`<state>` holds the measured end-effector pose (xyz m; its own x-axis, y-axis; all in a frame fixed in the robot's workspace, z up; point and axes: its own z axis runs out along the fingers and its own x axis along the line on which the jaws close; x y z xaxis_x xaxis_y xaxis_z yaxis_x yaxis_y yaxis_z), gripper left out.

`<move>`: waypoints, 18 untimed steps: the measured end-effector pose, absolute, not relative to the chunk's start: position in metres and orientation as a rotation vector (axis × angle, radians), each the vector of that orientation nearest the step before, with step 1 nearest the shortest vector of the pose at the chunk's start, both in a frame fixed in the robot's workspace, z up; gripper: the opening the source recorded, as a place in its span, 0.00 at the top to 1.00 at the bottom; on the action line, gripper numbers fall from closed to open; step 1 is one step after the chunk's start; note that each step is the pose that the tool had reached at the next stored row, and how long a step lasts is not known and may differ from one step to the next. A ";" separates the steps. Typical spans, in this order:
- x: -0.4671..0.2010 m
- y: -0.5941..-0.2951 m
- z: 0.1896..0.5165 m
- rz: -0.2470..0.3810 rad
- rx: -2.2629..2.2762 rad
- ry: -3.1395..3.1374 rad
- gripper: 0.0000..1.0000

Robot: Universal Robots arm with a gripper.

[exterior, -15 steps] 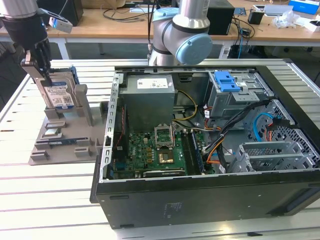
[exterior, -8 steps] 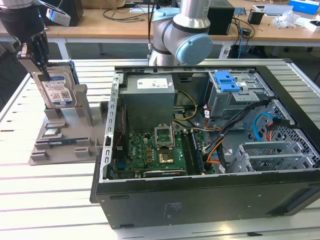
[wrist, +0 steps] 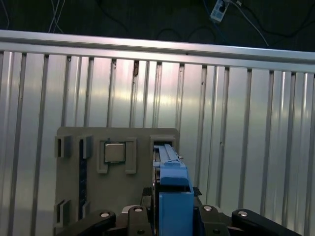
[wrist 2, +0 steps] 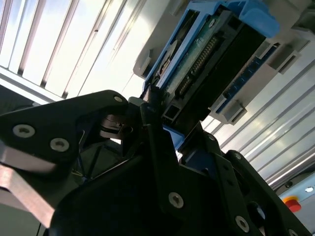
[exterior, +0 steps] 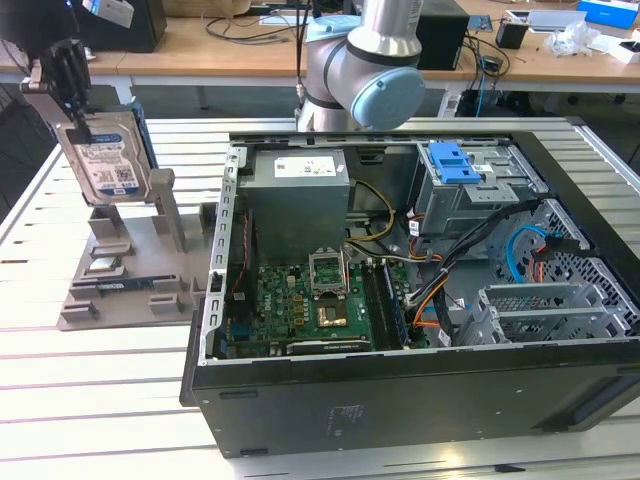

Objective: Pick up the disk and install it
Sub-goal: 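Pick up the disk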

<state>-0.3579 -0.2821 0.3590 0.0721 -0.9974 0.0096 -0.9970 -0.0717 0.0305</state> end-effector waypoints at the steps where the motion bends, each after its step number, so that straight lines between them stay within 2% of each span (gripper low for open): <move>1: -0.358 -0.282 0.363 -0.021 2.279 -2.120 0.63; 18: -0.358 -0.282 0.417 -0.021 2.279 -2.120 0.63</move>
<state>-0.3579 -0.2821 0.4174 0.0721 -0.9974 0.0096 -0.9970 -0.0717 0.0306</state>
